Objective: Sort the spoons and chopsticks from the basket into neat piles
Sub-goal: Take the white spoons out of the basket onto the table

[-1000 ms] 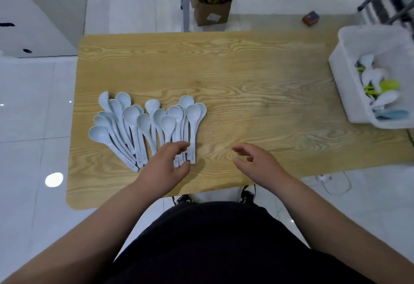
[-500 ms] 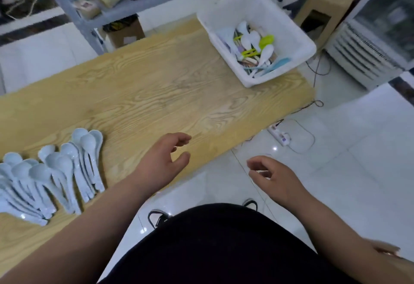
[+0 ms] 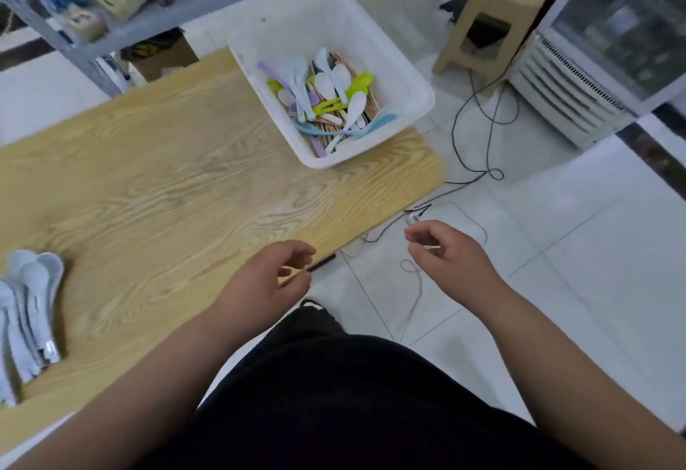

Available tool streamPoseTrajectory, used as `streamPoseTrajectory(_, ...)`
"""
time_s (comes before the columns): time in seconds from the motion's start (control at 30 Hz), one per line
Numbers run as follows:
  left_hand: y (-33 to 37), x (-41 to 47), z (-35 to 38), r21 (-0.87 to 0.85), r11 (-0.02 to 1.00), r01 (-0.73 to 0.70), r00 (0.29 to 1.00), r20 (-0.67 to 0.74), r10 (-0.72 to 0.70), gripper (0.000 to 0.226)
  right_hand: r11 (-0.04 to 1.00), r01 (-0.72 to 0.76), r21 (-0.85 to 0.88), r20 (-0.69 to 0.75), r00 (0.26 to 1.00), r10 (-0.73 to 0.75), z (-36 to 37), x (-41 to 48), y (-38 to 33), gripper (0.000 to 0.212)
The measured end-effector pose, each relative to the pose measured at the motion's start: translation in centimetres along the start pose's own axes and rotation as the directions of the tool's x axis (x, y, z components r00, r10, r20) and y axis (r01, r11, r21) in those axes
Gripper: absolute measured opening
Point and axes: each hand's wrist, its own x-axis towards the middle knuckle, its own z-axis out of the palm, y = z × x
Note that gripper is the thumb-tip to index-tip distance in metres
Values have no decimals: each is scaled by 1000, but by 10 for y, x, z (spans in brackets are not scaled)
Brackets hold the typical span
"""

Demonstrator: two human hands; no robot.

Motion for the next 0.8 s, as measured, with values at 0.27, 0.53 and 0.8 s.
streamPoseTrajectory(0.27, 19, 85, -11, -99, 995, -23, 999, -33, 20, 32, 1000, -9, -4, -25, 1000, 9, -39, 66, -22, 16)
streamPoseTrajectory(0.53, 68, 185, -27, -158, 987, 31, 978, -197, -62, 24, 1000, 8, -24, 163, 987, -4, -72, 138, -16, 18)
streamPoseTrajectory(0.8, 96, 229, 1, -300, 931, 207, 866, -386, -317, 26, 961, 268, -63, 378, 898, -226, -117, 264, -64, 21)
